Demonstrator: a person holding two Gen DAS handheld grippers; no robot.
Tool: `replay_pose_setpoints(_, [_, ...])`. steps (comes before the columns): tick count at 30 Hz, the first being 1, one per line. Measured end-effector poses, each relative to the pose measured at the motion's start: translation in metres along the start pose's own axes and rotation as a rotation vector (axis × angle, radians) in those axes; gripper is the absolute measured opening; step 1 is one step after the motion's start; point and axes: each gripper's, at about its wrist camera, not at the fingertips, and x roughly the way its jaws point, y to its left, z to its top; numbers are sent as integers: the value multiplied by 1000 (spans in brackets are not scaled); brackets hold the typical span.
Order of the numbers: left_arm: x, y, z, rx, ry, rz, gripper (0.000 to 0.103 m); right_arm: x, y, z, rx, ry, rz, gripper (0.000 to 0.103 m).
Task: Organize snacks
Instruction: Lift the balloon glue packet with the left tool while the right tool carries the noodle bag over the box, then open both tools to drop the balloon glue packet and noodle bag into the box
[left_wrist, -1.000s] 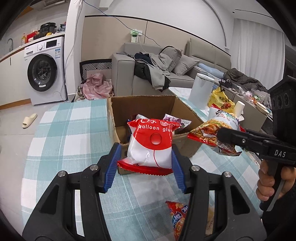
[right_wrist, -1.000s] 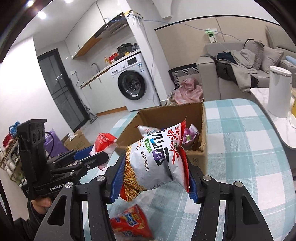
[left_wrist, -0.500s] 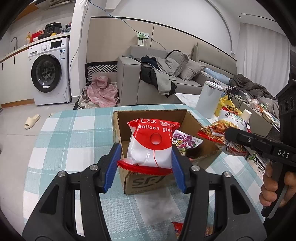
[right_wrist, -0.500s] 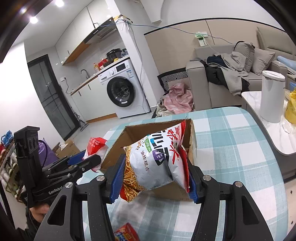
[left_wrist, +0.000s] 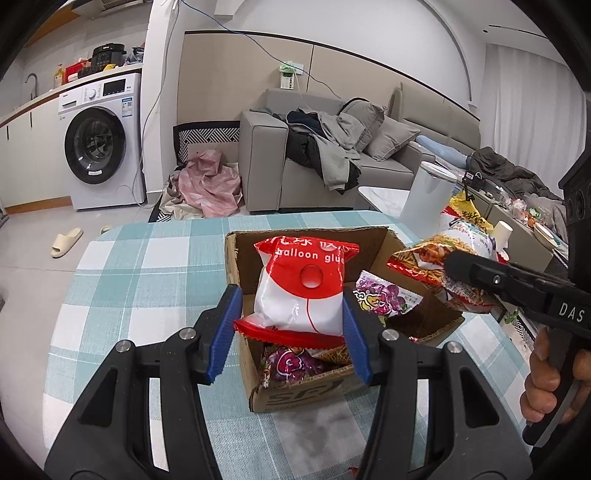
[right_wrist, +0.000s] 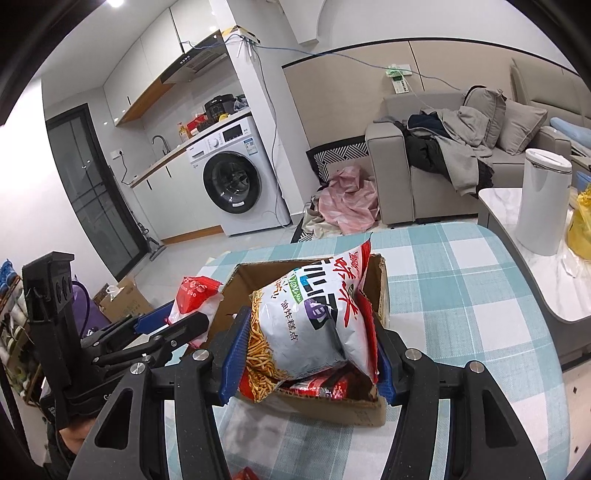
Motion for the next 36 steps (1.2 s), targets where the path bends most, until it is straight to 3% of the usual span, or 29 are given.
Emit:
replay_pose_setpoints(27, [64,-9,-4,62,57,44,50,70,-8,8,33,86,-76,58])
replay_pose_setpoints(36, [66,-9,-6,63,76,11,50,74,-6,8,23,103,-40,59])
